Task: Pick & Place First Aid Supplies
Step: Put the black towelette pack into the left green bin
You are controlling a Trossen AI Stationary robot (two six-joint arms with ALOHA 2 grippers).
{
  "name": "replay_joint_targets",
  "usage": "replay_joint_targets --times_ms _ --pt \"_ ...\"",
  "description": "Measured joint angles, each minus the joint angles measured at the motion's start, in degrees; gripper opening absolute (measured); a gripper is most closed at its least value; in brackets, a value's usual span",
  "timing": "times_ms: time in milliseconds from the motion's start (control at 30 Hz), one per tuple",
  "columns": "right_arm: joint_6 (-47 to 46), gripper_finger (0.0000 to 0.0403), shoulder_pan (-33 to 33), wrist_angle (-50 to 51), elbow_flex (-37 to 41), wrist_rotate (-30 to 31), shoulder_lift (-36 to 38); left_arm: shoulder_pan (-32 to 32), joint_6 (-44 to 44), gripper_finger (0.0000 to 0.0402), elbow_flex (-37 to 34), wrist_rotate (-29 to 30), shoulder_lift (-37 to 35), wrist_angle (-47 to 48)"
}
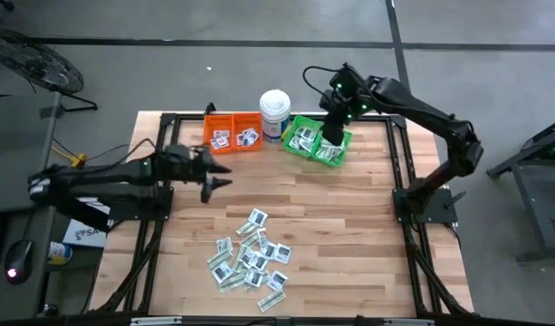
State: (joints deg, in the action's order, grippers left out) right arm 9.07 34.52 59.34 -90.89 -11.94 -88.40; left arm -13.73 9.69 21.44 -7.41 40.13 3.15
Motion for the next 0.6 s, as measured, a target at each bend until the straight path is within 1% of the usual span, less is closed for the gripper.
replay_joint_targets --times_ms 133,233,300,500,600 --pt "1.33 0.0145 -1.55 0.59 1.94 -0.06 3.18 7.38 5.18 0.0185 1.03 5.56 7.71 -3.28" --pt "1.5 0.0145 -2.47 -0.53 6.83 -0.07 6.77 11.96 9.68 0.0185 2.22 10.4 13.73 -6.31" --pt "1.36 0.0145 -2.87 -1.59 11.15 -0.36 9.98 14.33 13.67 0.0185 3.68 12.44 17.71 -6.44" --pt "-3.72 0.0145 -4.9 -7.61 24.18 -1.28 21.32 18.75 25.67 0.0185 9.49 12.67 29.92 -6.2" --pt "-6.28 0.0144 -6.57 -10.6 29.29 -1.3 26.24 19.11 32.19 0.0185 12.07 10.66 35.59 -5.52"
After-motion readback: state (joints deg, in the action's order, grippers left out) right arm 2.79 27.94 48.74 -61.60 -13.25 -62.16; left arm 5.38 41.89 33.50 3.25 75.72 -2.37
